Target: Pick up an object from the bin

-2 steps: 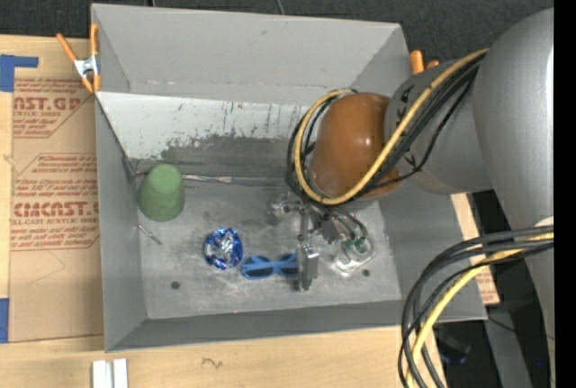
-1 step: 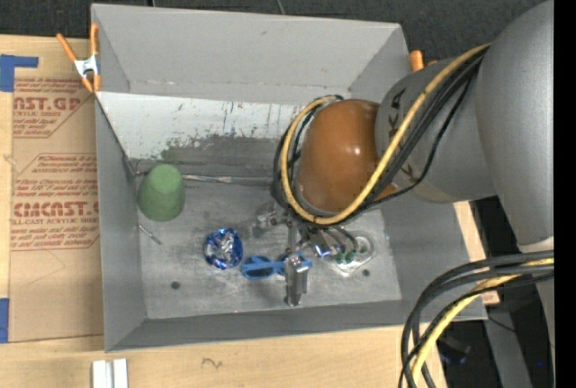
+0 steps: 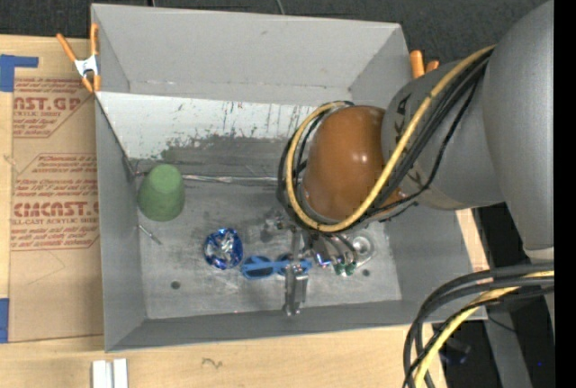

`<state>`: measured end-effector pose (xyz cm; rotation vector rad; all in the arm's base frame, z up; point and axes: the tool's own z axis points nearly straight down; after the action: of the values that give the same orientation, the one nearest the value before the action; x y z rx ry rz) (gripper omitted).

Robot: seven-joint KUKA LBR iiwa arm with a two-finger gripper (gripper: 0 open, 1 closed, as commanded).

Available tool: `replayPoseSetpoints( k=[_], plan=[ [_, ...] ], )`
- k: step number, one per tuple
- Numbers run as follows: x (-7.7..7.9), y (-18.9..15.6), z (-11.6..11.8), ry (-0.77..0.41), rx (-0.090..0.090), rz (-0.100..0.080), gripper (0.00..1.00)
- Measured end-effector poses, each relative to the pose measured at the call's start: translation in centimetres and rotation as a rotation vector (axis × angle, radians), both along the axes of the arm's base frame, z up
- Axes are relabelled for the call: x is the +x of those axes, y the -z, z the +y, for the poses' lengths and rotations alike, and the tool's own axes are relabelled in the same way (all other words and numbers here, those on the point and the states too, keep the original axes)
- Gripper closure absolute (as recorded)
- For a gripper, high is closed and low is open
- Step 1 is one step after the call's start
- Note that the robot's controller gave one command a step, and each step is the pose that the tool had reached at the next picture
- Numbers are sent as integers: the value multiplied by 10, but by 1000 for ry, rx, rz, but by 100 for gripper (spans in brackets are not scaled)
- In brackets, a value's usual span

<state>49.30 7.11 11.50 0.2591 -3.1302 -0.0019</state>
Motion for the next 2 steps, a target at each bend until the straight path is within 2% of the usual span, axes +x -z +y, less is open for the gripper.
replayPoseSetpoints(
  k=[1,2],
  plan=[
    [-3,41,-13,-19,3,-20,0],
    [-1,40,-12,-18,0,-9,0]
  ],
)
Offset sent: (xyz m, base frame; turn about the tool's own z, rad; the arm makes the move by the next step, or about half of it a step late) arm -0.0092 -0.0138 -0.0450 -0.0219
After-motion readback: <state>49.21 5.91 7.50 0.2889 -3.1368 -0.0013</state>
